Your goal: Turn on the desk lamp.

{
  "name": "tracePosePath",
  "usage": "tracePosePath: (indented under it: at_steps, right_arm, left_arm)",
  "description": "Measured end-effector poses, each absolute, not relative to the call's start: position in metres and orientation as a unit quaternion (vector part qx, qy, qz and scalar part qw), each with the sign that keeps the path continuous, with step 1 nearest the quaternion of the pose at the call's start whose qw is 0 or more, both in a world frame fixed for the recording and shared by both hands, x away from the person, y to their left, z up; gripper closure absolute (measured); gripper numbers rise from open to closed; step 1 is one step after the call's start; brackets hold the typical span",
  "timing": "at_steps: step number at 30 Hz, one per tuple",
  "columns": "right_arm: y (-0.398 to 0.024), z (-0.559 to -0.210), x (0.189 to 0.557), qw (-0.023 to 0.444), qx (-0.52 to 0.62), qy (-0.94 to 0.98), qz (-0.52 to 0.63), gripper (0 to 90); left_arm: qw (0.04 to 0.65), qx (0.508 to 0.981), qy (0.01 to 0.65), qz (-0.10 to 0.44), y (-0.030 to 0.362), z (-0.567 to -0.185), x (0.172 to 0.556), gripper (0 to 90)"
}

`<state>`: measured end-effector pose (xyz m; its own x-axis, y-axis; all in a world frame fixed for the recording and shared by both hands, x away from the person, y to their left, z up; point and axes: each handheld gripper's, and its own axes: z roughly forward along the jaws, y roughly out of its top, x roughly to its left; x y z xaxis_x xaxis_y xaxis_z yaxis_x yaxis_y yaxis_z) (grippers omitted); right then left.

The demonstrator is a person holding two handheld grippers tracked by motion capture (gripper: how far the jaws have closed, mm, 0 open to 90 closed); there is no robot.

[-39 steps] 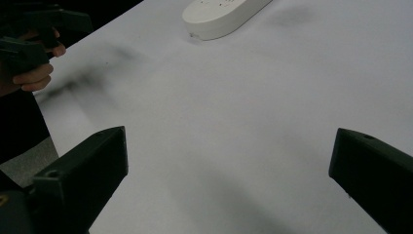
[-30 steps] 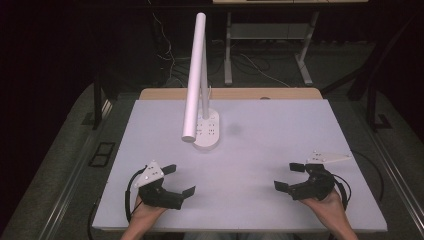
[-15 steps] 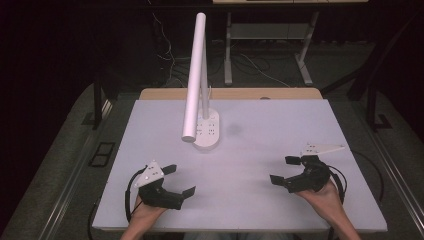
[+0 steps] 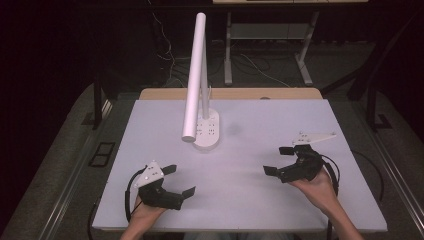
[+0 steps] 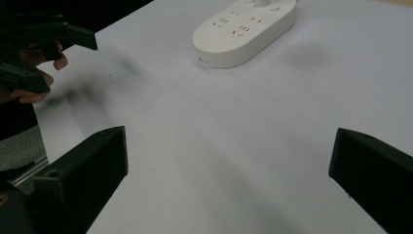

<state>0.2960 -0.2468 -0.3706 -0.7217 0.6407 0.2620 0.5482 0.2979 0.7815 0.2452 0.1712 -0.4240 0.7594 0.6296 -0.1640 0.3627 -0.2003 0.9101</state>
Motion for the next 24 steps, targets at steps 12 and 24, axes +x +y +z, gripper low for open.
tracePosePath:
  at_steps: [12,24]
  right_arm:
    - [-0.234,-0.355,0.318,0.055,0.362,0.805,0.466,0.1]
    - [-0.221,-0.351,0.337,0.053,0.364,0.805,0.465,0.1]
  left_arm:
    - [0.544,0.763,0.325,0.124,0.172,-0.424,0.245,0.0]
    - [0.547,0.761,0.327,0.125,0.173,-0.423,0.245,0.0]
